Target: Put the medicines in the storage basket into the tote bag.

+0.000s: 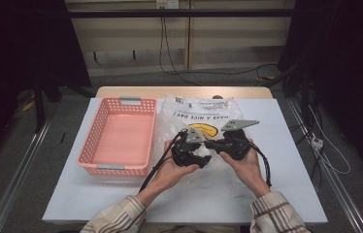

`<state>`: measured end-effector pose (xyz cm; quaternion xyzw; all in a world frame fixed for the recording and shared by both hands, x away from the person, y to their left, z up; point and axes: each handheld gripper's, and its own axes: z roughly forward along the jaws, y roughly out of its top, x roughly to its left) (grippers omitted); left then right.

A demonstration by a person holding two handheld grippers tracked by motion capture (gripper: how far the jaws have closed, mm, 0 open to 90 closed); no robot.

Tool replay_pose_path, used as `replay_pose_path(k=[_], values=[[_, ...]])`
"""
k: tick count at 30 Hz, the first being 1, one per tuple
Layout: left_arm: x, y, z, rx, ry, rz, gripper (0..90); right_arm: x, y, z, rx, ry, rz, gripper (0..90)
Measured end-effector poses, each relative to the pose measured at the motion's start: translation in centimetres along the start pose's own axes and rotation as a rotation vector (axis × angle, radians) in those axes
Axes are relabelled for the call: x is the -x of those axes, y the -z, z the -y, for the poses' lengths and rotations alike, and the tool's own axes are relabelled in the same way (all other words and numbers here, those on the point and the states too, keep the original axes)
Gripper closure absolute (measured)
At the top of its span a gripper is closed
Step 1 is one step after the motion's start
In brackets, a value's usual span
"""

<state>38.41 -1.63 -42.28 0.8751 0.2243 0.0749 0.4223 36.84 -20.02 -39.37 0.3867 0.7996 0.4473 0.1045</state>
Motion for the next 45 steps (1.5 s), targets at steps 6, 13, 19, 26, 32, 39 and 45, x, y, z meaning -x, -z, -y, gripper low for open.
replay_pose_path(k=[6,13,19,26,32,39,45], values=[[0.6,1.8,-0.1,-0.007,-0.033,0.011,30.2,0.1,0.0,0.1,-0.002,-0.012,0.004,90.0],[0.6,4.4,-0.1,0.022,-0.043,0.029,27.3,0.1,-0.1,0.1,-0.002,-0.011,0.007,90.0],[1.4,6.6,1.0,0.061,-0.034,0.011,25.3,0.1,-0.2,0.2,-0.015,-0.014,0.018,90.0],[1.7,8.6,2.3,0.075,-0.03,-0.007,24.5,-0.4,-0.3,0.3,-0.032,-0.001,0.008,88.8],[1.1,9.7,4.0,0.055,-0.009,-0.023,24.4,-0.3,0.1,0.8,-0.036,0.0,0.002,82.0],[1.6,11.1,5.2,0.043,-0.003,-0.034,21.9,-0.7,0.5,1.4,-0.037,0.023,0.007,67.9],[2.1,12.0,6.3,0.047,0.002,-0.048,20.2,-1.5,1.5,1.9,-0.028,0.032,0.038,49.0]])
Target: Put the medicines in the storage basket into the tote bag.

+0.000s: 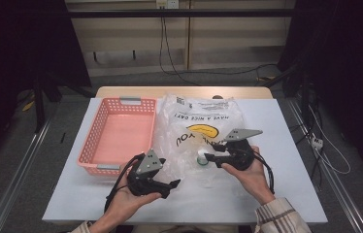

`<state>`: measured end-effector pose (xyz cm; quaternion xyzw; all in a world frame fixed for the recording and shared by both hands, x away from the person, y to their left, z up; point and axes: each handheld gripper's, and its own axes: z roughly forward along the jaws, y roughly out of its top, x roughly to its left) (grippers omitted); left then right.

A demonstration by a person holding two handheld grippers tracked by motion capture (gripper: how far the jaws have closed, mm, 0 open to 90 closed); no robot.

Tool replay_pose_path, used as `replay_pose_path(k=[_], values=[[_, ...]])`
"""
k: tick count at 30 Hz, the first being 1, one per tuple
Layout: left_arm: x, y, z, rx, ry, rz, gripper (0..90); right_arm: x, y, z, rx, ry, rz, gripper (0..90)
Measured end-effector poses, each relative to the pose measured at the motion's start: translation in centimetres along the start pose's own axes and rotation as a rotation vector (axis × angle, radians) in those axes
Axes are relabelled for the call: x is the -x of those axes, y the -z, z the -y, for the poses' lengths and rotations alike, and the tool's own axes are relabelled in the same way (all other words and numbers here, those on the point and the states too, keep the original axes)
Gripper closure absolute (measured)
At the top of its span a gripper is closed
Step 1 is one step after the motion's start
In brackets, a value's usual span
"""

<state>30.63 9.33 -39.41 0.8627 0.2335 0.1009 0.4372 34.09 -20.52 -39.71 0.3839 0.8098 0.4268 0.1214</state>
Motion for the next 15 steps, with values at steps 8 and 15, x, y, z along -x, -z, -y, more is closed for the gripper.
replay_pose_path(k=[8,15], values=[[0.1,0.9,1.5,-0.01,0.006,-0.016,17.3,0.2,2.2,1.0,0.021,-0.028,0.062,28.2],[-0.4,1.4,2.7,-0.001,0.026,-0.026,17.1,1.0,3.7,2.5,0.023,-0.084,0.131,24.0]])
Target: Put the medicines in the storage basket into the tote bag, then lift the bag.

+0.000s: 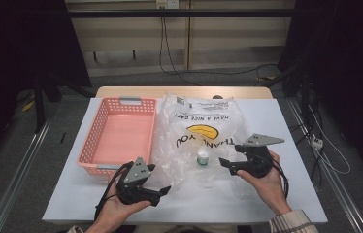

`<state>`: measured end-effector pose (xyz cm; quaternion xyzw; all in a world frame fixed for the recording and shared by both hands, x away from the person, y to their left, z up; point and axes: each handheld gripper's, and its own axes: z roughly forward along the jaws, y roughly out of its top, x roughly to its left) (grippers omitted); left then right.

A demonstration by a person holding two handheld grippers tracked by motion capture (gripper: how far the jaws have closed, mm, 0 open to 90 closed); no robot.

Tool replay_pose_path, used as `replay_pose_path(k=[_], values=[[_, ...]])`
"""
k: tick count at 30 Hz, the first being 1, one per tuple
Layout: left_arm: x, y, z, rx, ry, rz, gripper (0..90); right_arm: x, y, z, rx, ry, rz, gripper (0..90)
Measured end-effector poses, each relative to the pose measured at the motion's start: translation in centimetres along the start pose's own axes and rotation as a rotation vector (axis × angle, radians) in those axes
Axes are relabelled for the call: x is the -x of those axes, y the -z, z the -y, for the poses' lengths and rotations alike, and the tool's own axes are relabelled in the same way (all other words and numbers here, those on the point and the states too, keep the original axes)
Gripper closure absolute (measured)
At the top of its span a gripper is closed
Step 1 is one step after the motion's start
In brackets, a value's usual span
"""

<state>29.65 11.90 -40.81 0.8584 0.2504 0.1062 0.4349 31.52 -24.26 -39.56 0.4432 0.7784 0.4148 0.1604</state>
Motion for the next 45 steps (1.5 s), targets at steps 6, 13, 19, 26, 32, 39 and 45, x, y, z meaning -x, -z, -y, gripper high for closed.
replay_pose_path(k=[6,13,19,26,32,39,45], values=[[0.1,0.3,0.5,0.036,0.001,0.004,17.3,0.8,1.2,1.4,0.03,-0.055,0.057,24.8],[0.8,0.7,1.4,0.042,-0.002,0.005,15.8,0.9,2.3,2.8,0.039,-0.074,0.072,22.3],[1.1,0.7,2.1,0.04,0.006,0.012,15.8,0.7,3.4,4.3,0.042,-0.079,0.08,18.9],[1.5,-0.1,2.3,0.026,-0.022,0.042,15.6,0.6,4.6,5.5,0.036,-0.098,0.105,13.2],[1.7,0.0,2.6,0.03,-0.003,0.014,15.6,0.1,4.9,6.4,0.017,-0.097,0.096,11.8],[2.5,-0.5,2.4,-0.002,-0.032,0.03,15.6,-0.3,4.7,7.6,-0.033,-0.077,0.059,16.5],[2.1,-1.1,2.1,0.002,-0.04,0.004,17.7,-0.9,3.8,8.3,-0.104,-0.047,0.009,35.4]])
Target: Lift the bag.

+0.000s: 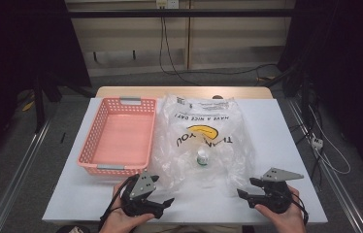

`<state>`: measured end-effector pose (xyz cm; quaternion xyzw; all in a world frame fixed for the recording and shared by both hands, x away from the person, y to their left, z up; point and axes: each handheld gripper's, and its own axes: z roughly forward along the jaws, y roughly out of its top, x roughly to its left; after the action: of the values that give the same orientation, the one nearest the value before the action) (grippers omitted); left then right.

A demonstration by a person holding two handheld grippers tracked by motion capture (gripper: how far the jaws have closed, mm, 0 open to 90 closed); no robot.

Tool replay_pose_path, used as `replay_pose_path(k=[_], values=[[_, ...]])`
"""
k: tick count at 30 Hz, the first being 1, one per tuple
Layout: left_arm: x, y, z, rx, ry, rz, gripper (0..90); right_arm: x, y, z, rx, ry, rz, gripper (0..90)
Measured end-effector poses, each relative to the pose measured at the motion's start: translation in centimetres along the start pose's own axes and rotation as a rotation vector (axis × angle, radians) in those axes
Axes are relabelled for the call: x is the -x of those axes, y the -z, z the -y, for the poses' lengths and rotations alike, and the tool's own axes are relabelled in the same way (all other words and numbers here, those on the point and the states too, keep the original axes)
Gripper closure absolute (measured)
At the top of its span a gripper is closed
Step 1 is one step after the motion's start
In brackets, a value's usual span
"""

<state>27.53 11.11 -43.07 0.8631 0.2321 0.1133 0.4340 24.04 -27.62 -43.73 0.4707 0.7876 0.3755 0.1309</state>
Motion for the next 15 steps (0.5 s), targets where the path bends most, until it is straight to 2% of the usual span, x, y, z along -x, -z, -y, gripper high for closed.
replay_pose_path(k=[2,3,4,8,9,11,12,13,14,15], values=[[-0.2,-0.1,-0.1,0.002,0.003,-0.003,18.8,-0.1,-0.3,0.0,-0.018,0.006,-0.009,35.6],[-0.3,-0.2,-0.1,0.009,0.01,0.001,18.9,-0.1,-0.5,0.0,-0.036,0.016,-0.013,38.8],[-0.3,-0.3,-0.2,0.002,-0.002,0.007,20.7,-0.2,-0.7,-0.1,-0.047,0.022,-0.016,41.4],[-0.2,-1.0,-0.5,-0.006,0.004,0.056,24.8,-0.6,-1.4,-0.3,-0.079,0.054,-0.036,62.4],[-0.1,-1.2,-0.7,-0.017,-0.017,0.061,26.3,-0.6,-1.5,-0.3,-0.088,0.057,-0.04,69.5],[0.1,-1.6,-1.0,-0.02,-0.039,0.044,30.9,-0.5,-1.9,-0.1,-0.123,0.045,-0.055,80.7],[0.0,-1.8,-1.2,-0.024,-0.04,0.056,33.1,-0.5,-1.9,0.0,-0.129,0.039,-0.059,84.7],[0.0,-2.1,-1.5,-0.029,-0.046,0.048,36.1,-0.4,-1.9,0.0,-0.131,0.036,-0.058,88.6],[0.0,-2.3,-1.6,-0.038,-0.062,0.043,38.7,-0.3,-1.9,0.0,-0.129,0.033,-0.063,89.4],[0.0,-2.6,-1.6,-0.042,-0.055,0.056,43.9,-0.3,-1.9,0.0,-0.131,0.035,-0.065,89.7]])
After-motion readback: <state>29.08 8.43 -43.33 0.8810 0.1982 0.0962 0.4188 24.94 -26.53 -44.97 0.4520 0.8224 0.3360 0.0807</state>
